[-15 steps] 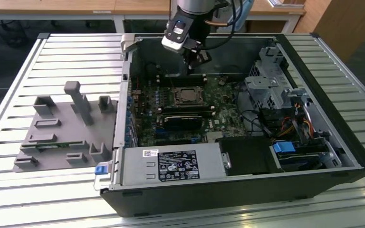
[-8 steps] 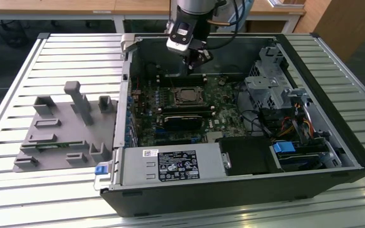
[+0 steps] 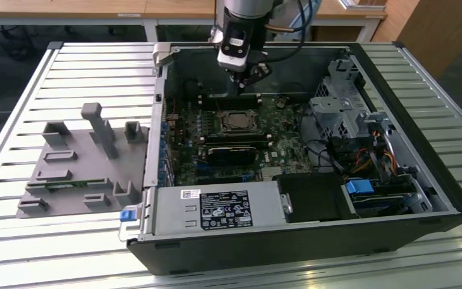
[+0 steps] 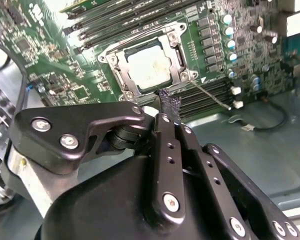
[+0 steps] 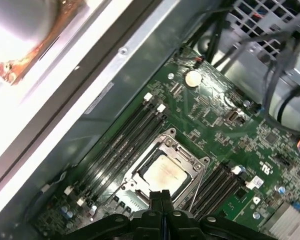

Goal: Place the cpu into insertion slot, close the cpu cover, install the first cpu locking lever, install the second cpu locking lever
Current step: 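Install the first cpu locking lever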

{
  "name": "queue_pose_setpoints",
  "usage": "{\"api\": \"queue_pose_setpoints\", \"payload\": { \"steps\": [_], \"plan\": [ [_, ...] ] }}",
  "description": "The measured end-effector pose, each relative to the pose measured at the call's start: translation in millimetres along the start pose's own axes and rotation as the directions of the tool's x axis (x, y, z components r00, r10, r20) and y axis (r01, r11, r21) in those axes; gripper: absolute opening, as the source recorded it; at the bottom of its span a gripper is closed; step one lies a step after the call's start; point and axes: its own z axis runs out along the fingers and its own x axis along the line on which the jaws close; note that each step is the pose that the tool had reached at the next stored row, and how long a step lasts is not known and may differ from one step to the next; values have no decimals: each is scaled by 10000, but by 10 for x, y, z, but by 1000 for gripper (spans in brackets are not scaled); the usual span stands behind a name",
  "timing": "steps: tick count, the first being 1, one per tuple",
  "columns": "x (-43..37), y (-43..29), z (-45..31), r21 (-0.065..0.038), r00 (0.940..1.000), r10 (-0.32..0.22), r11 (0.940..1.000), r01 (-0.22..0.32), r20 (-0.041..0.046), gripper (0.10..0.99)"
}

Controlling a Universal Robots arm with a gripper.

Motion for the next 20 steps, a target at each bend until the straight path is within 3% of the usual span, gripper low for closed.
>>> {"api": "queue_pose_setpoints", "payload": {
  "steps": [5, 10, 15, 20],
  "plan": [
    [0, 0, 4, 25, 9958, -915, 9958, 915, -26, 106],
    [0, 0, 8, 47, 9836, -1804, 9836, 1805, -53, 106],
    [0, 0, 11, 66, 9630, -2695, 9630, 2695, -83, 106],
    [0, 0, 11, 82, 9345, -3557, 9345, 3558, -114, 106]
  ]
}}
